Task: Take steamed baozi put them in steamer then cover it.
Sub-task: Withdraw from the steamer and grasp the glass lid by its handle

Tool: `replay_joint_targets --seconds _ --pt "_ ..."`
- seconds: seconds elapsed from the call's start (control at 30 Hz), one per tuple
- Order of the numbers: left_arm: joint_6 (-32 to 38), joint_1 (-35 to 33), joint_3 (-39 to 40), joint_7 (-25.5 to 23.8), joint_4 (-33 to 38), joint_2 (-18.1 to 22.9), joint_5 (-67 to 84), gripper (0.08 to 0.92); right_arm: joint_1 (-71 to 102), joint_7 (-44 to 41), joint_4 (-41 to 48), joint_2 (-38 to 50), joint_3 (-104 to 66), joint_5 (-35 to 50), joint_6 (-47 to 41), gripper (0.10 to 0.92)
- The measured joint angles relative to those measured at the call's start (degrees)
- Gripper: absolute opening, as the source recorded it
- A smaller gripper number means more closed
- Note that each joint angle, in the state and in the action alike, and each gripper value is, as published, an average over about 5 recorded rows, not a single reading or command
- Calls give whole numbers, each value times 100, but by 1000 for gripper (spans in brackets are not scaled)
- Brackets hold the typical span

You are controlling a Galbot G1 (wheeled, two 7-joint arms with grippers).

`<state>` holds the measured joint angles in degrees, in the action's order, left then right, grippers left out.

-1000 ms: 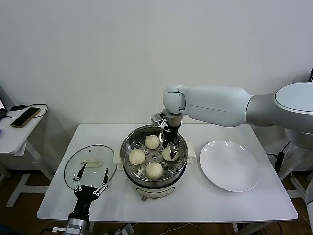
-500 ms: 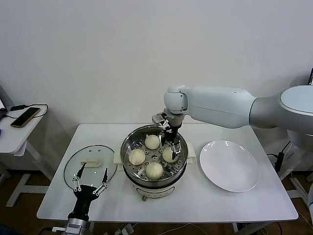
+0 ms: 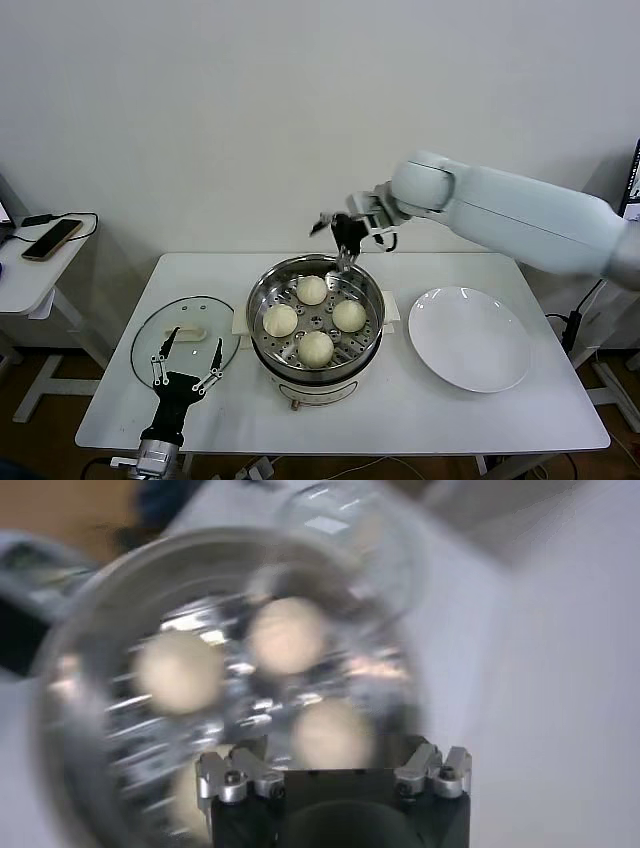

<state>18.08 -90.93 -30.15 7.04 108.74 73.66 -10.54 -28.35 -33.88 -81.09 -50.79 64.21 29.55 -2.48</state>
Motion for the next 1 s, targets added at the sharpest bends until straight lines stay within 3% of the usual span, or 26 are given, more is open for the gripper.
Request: replay_joint_targets --seconds 0.23,0.43,0.7,1.0 --pt "-134 110 45 121 29 -29 -309 823 1641 2608 -359 648 -1753 58 888 823" --pt "-225 246 28 274 2 -67 -724 823 3548 4183 -491 818 -3766 -11 1456 823" --pt "-186 520 -127 503 -263 -125 -1807 823 5973 5154 -422 472 -6231 -297 1884 823" --pt "-303 613 -514 625 -773 -286 -3761 823 7921 5397 -222 -248 -8028 -699 2220 823"
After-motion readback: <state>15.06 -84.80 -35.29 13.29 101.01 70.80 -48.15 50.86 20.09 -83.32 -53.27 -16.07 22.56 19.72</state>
